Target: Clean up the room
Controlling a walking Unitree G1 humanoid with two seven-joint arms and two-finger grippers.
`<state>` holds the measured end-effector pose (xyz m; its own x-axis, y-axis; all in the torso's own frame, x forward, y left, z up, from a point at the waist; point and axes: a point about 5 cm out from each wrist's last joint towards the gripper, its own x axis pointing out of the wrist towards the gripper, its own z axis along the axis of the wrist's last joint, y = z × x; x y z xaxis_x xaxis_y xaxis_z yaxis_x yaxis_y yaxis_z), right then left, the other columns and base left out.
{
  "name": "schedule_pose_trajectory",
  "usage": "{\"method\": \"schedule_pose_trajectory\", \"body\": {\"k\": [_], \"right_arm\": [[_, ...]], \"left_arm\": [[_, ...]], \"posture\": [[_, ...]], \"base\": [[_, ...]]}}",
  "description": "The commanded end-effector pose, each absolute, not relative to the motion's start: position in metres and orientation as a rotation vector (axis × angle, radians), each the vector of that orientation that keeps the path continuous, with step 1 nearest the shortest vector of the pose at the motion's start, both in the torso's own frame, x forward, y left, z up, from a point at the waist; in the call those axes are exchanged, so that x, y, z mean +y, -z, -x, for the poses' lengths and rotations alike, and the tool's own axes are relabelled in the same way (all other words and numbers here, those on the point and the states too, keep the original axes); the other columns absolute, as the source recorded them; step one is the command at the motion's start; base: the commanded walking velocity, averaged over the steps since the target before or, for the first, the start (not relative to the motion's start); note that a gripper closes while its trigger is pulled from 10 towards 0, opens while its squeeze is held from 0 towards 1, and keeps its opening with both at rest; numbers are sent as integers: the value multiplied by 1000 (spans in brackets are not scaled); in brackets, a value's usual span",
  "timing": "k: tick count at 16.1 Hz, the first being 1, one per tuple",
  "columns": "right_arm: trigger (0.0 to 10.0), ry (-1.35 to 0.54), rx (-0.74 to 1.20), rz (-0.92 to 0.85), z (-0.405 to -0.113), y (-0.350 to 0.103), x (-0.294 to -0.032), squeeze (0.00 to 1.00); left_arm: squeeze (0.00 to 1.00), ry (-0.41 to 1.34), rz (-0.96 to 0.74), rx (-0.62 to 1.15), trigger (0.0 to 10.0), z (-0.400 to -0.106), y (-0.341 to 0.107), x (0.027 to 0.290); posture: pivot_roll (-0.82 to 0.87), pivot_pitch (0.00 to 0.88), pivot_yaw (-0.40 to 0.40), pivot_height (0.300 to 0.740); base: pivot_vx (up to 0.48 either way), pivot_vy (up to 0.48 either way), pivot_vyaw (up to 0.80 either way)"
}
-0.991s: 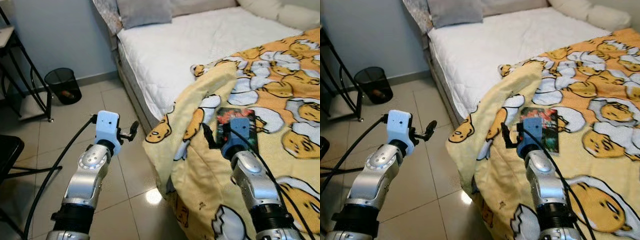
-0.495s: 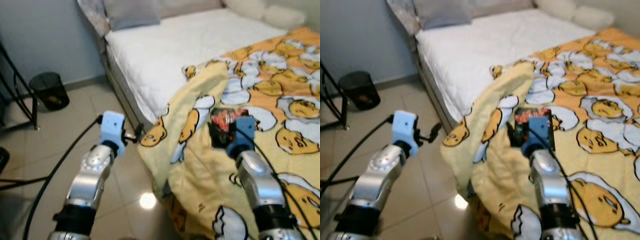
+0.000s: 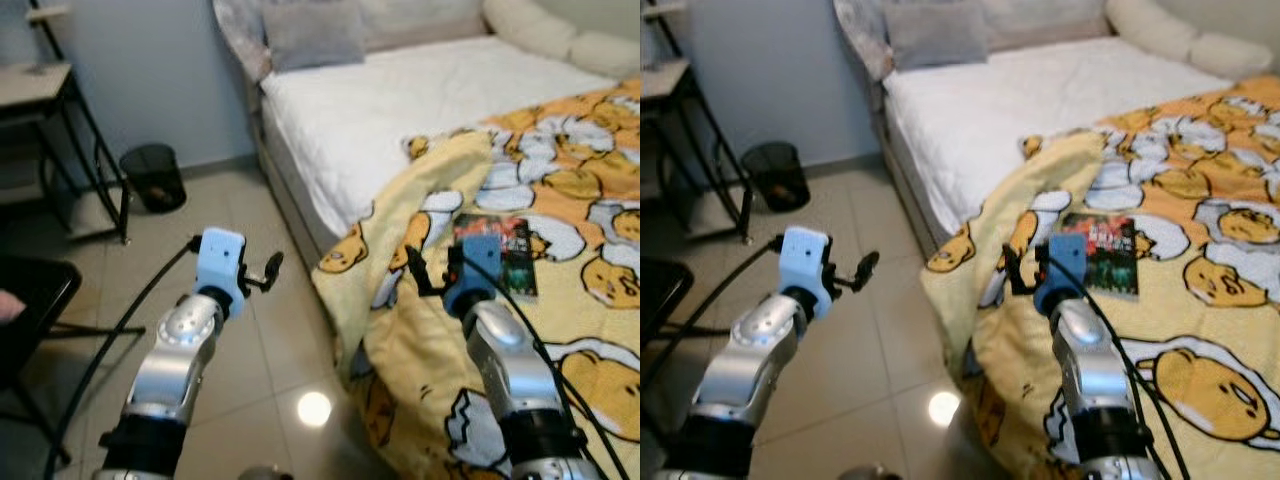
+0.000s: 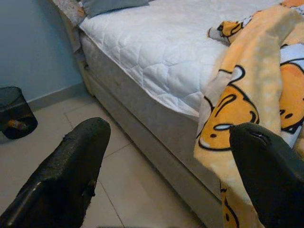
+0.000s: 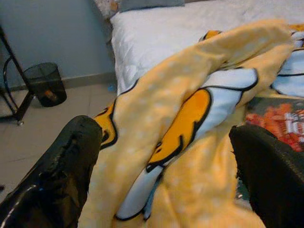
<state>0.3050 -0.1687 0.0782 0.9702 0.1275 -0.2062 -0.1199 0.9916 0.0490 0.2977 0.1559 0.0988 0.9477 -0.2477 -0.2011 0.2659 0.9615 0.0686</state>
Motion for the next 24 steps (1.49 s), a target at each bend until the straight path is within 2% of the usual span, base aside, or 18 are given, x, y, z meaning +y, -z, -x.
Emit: {"method": "schedule_pose_trajectory", "body": {"k": [1, 4, 5, 8, 10, 11, 16, 24], "right_arm": [[10000, -128, 208, -43, -306, -80, -169, 0], [10000, -131, 213, -41, -306, -80, -169, 0], [10000, -133, 213, -41, -306, -80, -168, 0], [10000, -137, 214, -40, -306, -80, -167, 0], [10000, -135, 215, -44, -306, -80, -167, 0], [10000, -126, 218, -53, -306, -80, -169, 0], [10000, -118, 223, -59, -306, -79, -170, 0], [10000, -120, 229, -40, -306, -78, -170, 0]], "left_arm": [[620, 247, -108, 197, 10000, -300, -100, 157], [471, 234, -109, 197, 10000, -300, -101, 158], [459, 232, -109, 198, 10000, -300, -101, 158], [341, 219, -107, 196, 10000, -301, -101, 159], [325, 216, -106, 194, 10000, -302, -101, 160], [275, 225, -118, 187, 10000, -302, -102, 158], [286, 258, -110, 176, 10000, -300, -102, 155], [294, 266, -92, 172, 10000, -299, -102, 156]], "posture": [[2, 0, 50, 740], [2, 0, 50, 740], [2, 0, 50, 740], [2, 0, 49, 740], [2, 0, 49, 740], [1, 0, 50, 740], [0, 0, 50, 740], [-1, 0, 51, 740]], "base": [[0, 0, 0], [0, 0, 0], [0, 0, 0], [0, 0, 0], [0, 0, 0], [0, 0, 0], [0, 0, 0], [358, 0, -491]]}}
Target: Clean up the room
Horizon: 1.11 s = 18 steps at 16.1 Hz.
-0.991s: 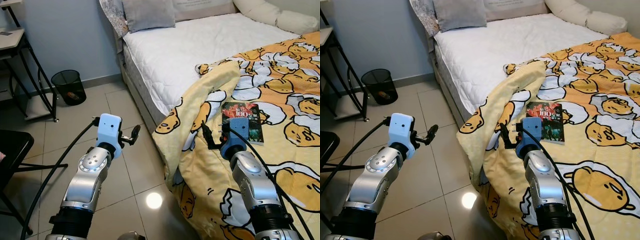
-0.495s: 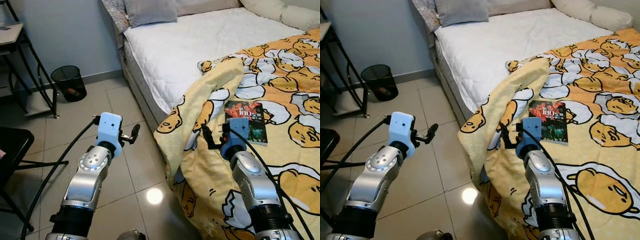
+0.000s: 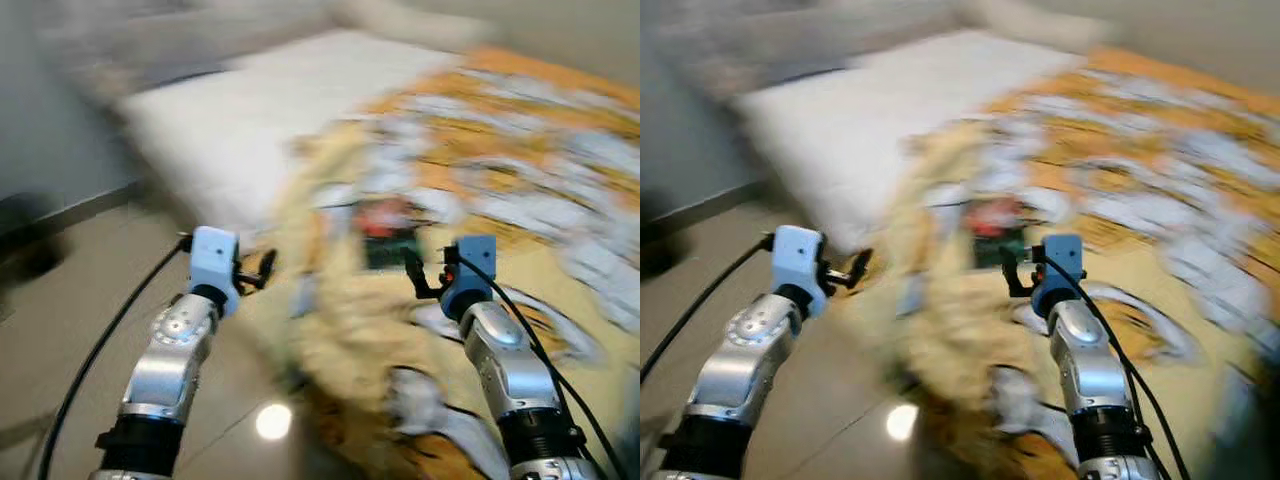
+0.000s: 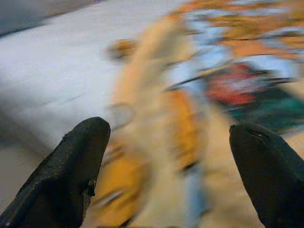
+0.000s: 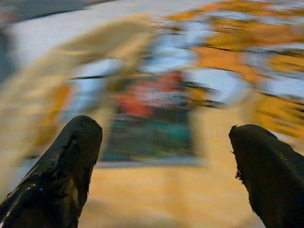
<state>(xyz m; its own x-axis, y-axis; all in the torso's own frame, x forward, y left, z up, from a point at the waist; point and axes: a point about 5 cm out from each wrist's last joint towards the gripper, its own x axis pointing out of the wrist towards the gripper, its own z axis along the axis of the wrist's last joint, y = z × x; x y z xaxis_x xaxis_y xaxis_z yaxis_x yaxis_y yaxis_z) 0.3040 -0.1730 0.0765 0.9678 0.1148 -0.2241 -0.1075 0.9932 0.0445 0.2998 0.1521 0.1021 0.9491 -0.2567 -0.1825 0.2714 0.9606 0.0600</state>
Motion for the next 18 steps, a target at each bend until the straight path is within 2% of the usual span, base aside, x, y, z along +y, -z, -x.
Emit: {"method": "schedule_pose_trajectory", "body": {"k": [1, 4, 18], "right_arm": [[10000, -120, 227, -38, -306, -78, -170, 0], [10000, -129, 222, -30, -306, -78, -169, 0], [10000, -132, 231, -42, -302, -76, -170, 0]], "left_arm": [[294, 266, -92, 172, 10000, -299, -103, 156], [286, 263, -96, 173, 10000, -299, -103, 156], [231, 264, -114, 189, 10000, -297, -100, 155]], "posture": [[-1, 0, 51, 740], [1, 0, 51, 740], [3, 0, 55, 740]], "base": [[379, 0, 0], [329, 0, 0], [0, 0, 0]]}}
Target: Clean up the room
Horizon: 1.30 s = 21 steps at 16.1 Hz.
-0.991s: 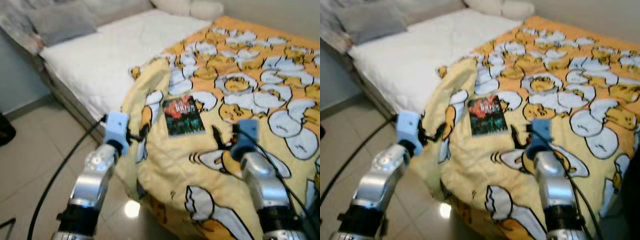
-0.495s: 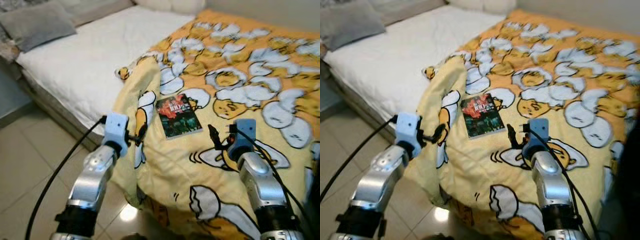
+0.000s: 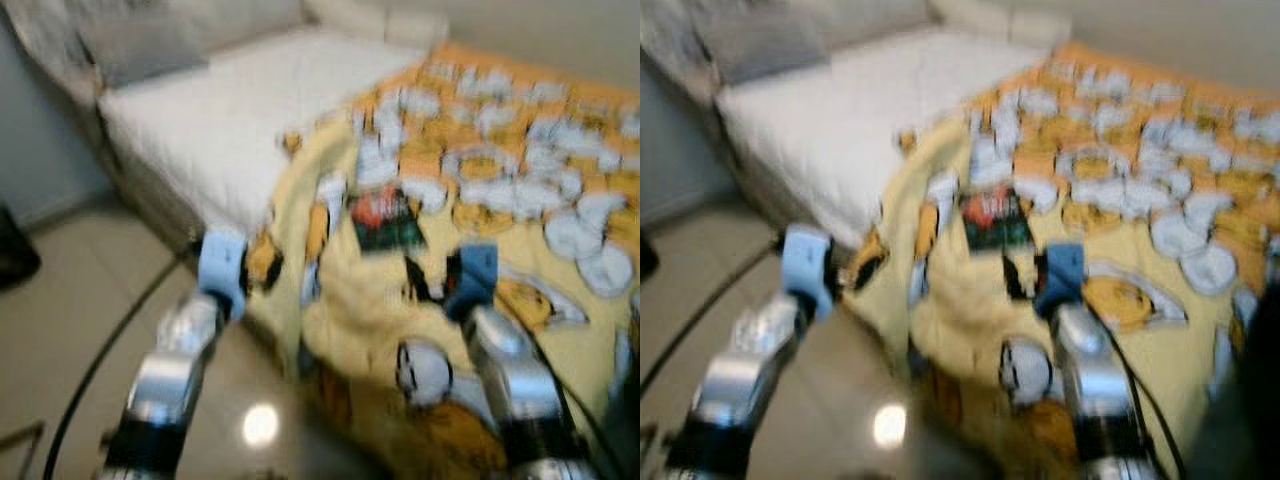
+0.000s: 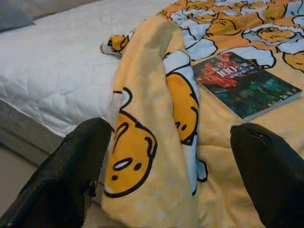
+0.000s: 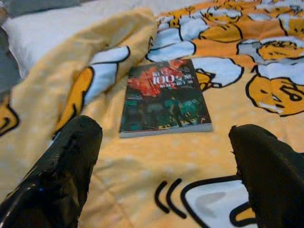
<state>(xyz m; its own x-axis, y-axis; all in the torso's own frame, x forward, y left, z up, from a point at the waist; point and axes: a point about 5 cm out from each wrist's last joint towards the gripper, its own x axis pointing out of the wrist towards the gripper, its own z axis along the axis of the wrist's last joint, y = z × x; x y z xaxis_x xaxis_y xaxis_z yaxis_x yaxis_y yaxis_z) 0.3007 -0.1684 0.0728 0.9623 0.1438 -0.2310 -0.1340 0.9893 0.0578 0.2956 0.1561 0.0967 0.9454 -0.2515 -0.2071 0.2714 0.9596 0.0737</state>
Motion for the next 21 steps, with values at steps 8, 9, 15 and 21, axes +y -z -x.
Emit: {"method": "schedule_pose_trajectory", "body": {"k": [8, 9, 15, 21], "right_arm": [[10000, -132, 242, -52, -303, -76, -170, 0], [10000, -131, 244, -53, -303, -76, -170, 0], [10000, -126, 253, -54, -303, -75, -171, 0], [10000, -118, 259, -40, -303, -74, -171, 0]], "left_arm": [[212, 253, -105, 179, 10000, -298, -102, 155], [212, 251, -103, 179, 10000, -298, -102, 156], [212, 243, -99, 183, 10000, -298, -101, 156], [212, 210, -103, 175, 10000, -301, -102, 160]], "posture": [[3, 0, 51, 740], [3, 0, 51, 740], [2, 0, 51, 740], [-1, 0, 52, 740]], "base": [[0, 0, 0], [0, 334, -519], [0, 412, -752], [0, 136, -249]]}}
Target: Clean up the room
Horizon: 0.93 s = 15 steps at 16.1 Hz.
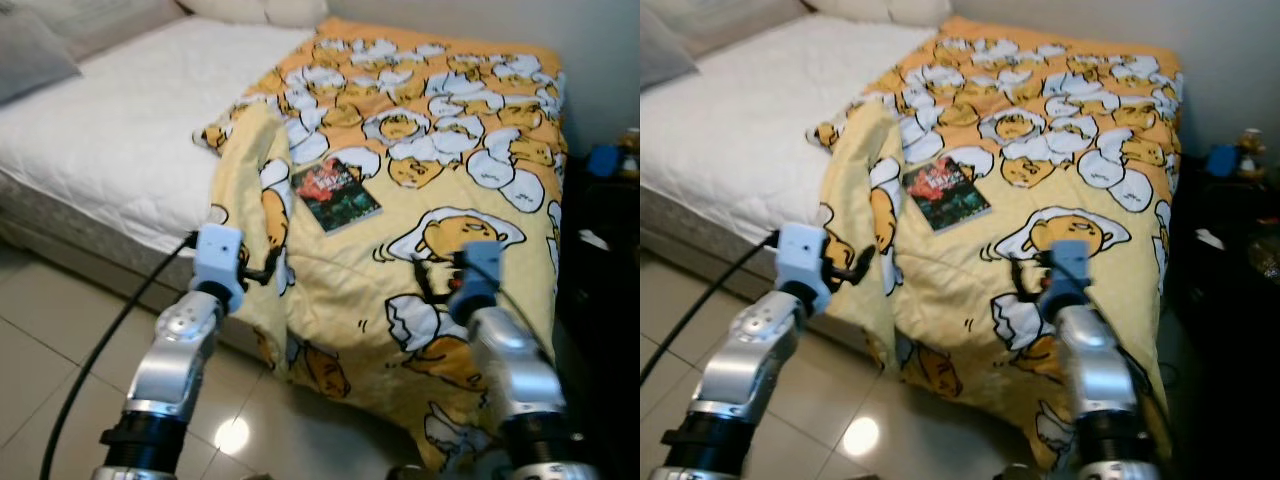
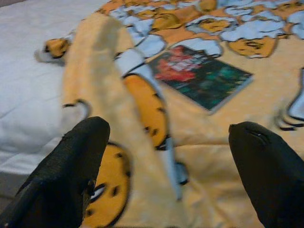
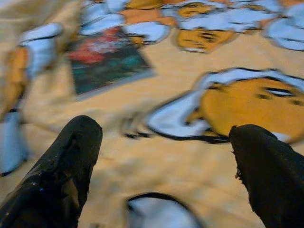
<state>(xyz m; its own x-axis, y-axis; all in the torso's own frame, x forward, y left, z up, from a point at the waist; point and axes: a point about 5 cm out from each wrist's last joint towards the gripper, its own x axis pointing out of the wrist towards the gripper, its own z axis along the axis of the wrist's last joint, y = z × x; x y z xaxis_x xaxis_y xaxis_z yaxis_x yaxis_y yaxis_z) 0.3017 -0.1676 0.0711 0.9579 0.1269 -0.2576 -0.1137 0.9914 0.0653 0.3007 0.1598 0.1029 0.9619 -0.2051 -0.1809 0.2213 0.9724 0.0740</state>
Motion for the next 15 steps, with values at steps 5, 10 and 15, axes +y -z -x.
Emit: {"method": "schedule_pose_trajectory", "body": {"k": [5, 10, 15], "right_arm": [[10000, -118, 260, -38, -303, -74, -170, 0], [10000, -119, 267, -47, -303, -73, -169, 0], [10000, -117, 276, -47, -304, -73, -170, 0]], "left_arm": [[247, 225, -92, 175, 10000, -301, -102, 158], [251, 223, -87, 175, 10000, -300, -101, 159], [251, 222, -87, 174, 10000, -301, -102, 159]], "posture": [[-6, 0, 52, 740], [-8, 0, 54, 740], [-7, 0, 54, 740]], "base": [[0, 0, 0], [210, 0, 0], [280, 0, -617]]}}
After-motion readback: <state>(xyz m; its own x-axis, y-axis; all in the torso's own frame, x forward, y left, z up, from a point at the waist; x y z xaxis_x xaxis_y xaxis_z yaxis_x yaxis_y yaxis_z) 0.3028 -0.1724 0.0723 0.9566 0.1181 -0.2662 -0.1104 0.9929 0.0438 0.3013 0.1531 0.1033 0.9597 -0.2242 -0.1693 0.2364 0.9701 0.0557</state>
